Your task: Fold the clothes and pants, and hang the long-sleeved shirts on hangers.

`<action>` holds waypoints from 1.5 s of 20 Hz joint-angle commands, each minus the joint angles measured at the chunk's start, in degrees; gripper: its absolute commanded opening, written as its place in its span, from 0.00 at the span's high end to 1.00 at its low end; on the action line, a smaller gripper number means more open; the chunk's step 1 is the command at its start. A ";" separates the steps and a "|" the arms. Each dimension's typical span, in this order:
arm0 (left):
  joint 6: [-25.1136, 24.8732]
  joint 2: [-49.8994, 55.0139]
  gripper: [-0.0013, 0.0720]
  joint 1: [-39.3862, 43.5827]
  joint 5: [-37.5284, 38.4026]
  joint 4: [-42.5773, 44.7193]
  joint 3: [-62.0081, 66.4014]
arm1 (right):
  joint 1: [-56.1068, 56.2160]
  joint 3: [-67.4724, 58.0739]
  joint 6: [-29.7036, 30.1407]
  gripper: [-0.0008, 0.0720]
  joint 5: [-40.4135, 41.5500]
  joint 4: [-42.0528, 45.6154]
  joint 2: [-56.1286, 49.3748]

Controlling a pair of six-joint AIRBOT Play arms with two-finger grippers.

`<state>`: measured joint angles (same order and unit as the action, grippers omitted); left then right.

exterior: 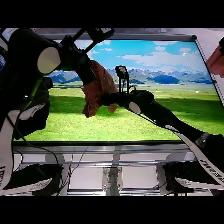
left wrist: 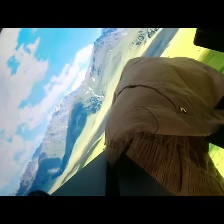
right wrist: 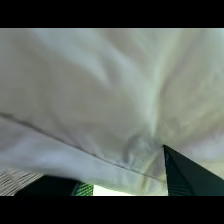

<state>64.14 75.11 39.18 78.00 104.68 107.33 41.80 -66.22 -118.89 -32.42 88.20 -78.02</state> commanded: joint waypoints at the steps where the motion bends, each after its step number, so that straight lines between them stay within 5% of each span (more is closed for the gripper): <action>1: 0.24 -0.11 0.95 0.00 0.00 -0.07 0.04 | -0.02 -0.02 -2.60 0.47 -2.01 1.95 -2.14; 8: 0.20 -0.11 0.95 0.00 0.00 0.31 0.04 | -0.02 -0.02 -0.81 0.48 -4.46 13.46 -2.62; 20: 0.22 -0.17 0.95 0.00 0.07 0.28 0.04 | 0.04 -0.02 1.57 0.49 -4.39 13.81 -10.27; 24: 0.22 -0.15 0.95 0.00 0.04 0.31 0.04 | 0.15 -0.04 1.57 0.97 -4.13 11.34 -10.40; 27: 0.24 -0.44 0.95 0.00 0.85 2.10 0.04 | 0.74 -0.79 2.12 0.97 -7.98 11.15 -9.81; 30: 2.03 -2.67 0.95 -0.61 3.54 9.22 0.04 | 0.74 -3.93 11.04 0.97 -21.18 11.41 -5.16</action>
<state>64.90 73.87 39.05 79.46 108.47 107.31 42.39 -68.14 -113.97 -43.42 99.70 -86.08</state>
